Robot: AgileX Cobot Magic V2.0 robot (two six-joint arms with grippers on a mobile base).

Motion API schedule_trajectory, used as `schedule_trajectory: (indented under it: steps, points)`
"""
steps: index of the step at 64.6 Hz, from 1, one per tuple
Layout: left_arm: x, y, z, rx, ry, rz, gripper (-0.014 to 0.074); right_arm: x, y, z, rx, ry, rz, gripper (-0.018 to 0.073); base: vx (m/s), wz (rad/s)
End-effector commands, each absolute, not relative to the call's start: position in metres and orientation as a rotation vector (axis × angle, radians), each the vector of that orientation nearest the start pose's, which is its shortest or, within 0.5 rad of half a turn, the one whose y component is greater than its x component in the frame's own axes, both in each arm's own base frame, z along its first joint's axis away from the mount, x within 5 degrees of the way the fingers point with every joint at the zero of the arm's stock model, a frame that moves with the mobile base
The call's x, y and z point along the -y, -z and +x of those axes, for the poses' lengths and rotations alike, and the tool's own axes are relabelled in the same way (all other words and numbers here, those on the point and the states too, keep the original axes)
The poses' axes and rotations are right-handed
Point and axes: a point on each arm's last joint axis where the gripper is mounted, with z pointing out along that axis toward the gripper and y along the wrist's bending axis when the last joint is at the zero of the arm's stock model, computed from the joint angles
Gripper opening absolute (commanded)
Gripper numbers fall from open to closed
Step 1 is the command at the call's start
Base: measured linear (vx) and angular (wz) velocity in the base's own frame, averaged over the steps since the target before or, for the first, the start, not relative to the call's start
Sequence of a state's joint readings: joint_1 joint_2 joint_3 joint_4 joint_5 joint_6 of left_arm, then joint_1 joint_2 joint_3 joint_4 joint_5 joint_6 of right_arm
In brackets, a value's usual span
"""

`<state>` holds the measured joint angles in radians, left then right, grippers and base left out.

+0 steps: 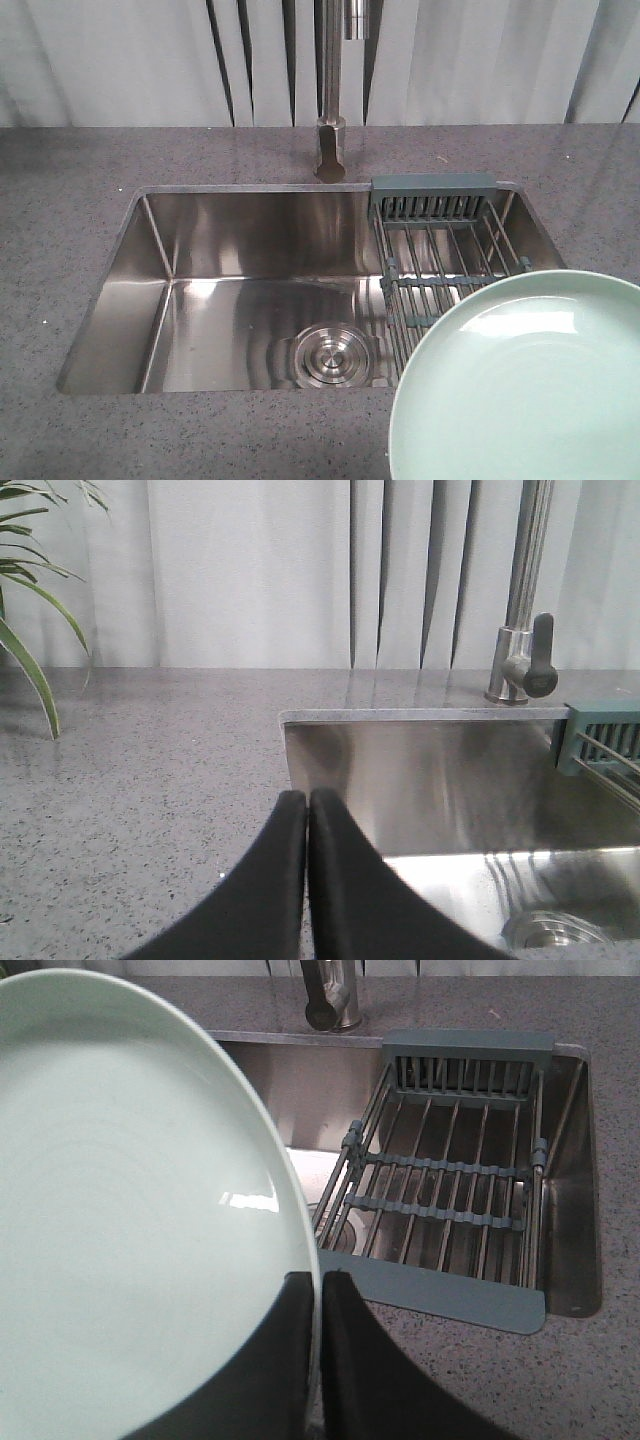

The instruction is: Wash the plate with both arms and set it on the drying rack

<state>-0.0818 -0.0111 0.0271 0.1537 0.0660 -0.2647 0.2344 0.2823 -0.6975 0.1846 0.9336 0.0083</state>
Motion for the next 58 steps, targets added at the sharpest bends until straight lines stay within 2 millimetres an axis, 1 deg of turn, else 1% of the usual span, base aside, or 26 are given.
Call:
schedule_trajectory:
  steps: [1, 58]
  points:
    - [0.0048, -0.2006, 0.0557, -1.500, 0.163, -0.023, -0.0006, -0.0203, -0.3547, 0.0296, -1.912, -0.383, -0.195, -0.0002, 0.06, -0.02]
    - [0.0048, -0.2006, 0.0557, -1.500, 0.163, -0.023, -0.0006, -0.0203, -0.3547, 0.0295, -1.912, -0.383, -0.195, -0.0002, 0.05, -0.02]
